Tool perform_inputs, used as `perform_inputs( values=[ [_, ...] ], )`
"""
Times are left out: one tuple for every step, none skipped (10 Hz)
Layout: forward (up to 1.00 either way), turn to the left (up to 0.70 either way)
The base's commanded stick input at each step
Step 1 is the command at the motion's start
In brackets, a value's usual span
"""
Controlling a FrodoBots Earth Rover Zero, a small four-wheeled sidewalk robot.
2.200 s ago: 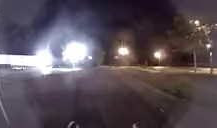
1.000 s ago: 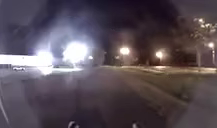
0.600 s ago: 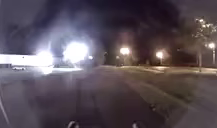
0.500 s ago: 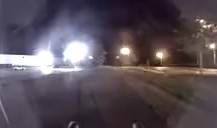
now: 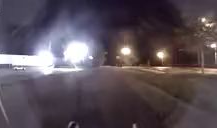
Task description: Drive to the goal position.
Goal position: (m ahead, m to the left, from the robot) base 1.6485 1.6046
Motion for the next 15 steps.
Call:
perform_inputs(
  values=[
    [0.50,0.00],
    [0.50,0.00],
    [0.50,0.00],
    [0.50,0.00],
    [0.50,0.00],
    [0.50,0.00],
    [0.50,0.00],
    [0.50,0.00],
    [0.50,0.00],
    [0.50,0.00],
    [0.50,0.00],
    [0.50,0.00],
    [0.50,0.00],
    [0.50,0.00],
    [0.50,0.00]
  ],
)
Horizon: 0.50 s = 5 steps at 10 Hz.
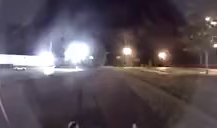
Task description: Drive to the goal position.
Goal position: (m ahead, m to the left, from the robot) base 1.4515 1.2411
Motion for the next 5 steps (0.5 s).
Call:
perform_inputs(
  values=[
    [0.50,0.00],
    [0.50,0.00],
    [0.50,0.00],
    [0.50,0.00],
    [0.50,0.00]
  ],
)
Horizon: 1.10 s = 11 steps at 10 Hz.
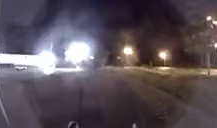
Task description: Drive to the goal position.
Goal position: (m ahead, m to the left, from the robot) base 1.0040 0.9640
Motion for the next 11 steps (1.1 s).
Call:
perform_inputs(
  values=[
    [0.50,0.00],
    [0.50,0.00],
    [0.50,0.00],
    [0.50,0.00],
    [0.50,0.00],
    [0.50,0.00],
    [0.50,0.00],
    [0.50,0.00],
    [0.50,0.00],
    [0.50,0.00],
    [0.50,0.00]
  ],
)
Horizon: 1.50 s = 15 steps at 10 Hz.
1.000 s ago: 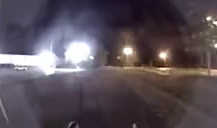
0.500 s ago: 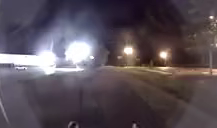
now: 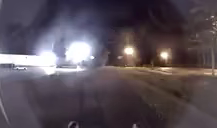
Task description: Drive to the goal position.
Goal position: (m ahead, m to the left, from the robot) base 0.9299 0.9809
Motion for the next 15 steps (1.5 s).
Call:
perform_inputs(
  values=[
    [0.50,0.00],
    [0.50,0.00],
    [0.50,0.00],
    [0.50,0.00],
    [0.50,0.00],
    [0.50,0.00],
    [0.50,0.00],
    [0.50,0.00],
    [0.50,0.00],
    [0.50,0.00],
    [0.50,0.20],
    [0.50,0.44],
    [0.50,0.50],
    [0.50,0.50],
    [0.50,0.50]
  ],
)
